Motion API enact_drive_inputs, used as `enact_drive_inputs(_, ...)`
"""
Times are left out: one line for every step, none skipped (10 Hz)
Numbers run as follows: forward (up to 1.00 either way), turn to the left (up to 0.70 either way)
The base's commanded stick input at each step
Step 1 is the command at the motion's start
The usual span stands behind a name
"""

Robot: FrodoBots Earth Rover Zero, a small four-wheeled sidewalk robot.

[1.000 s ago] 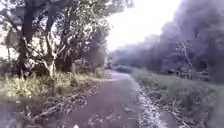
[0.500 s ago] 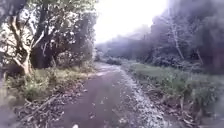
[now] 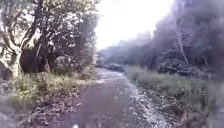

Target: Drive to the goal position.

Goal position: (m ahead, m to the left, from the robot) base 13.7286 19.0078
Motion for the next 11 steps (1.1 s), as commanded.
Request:
enact_drive_inputs(0.85,0.0)
enact_drive_inputs(0.85,0.0)
enact_drive_inputs(0.85,0.0)
enact_drive_inputs(0.85,0.0)
enact_drive_inputs(0.85,0.0)
enact_drive_inputs(0.85,0.0)
enact_drive_inputs(0.85,0.0)
enact_drive_inputs(0.85,0.0)
enact_drive_inputs(0.85,0.0)
enact_drive_inputs(0.85,0.0)
enact_drive_inputs(0.85,0.0)
